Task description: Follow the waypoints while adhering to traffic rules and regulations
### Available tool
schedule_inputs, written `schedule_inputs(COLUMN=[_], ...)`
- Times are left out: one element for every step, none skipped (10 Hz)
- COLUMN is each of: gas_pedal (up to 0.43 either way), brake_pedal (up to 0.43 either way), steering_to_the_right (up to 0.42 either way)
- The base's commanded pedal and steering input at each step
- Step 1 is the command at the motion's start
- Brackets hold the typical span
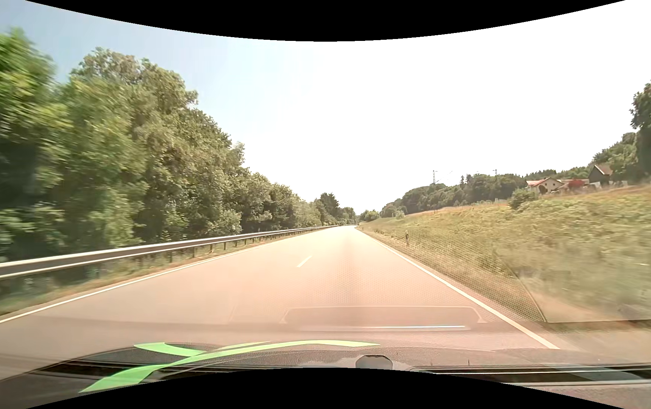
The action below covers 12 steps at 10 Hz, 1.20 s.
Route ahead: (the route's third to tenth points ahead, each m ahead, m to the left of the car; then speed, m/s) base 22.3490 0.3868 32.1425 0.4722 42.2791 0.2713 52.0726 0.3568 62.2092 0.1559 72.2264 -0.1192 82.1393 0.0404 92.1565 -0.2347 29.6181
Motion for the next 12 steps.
schedule_inputs(gas_pedal=[0.339,0.339,0.339,0.350,0.358,0.358,0.358,0.358,0.358,0.358,0.358,0.319], brake_pedal=[0.000,0.000,0.000,0.000,0.000,0.000,0.000,0.000,0.000,0.000,0.000,0.000], steering_to_the_right=[-0.002,-0.002,-0.002,-0.002,-0.002,-0.001,-0.001,-0.001,-0.001,-0.001,-0.001,-0.001])
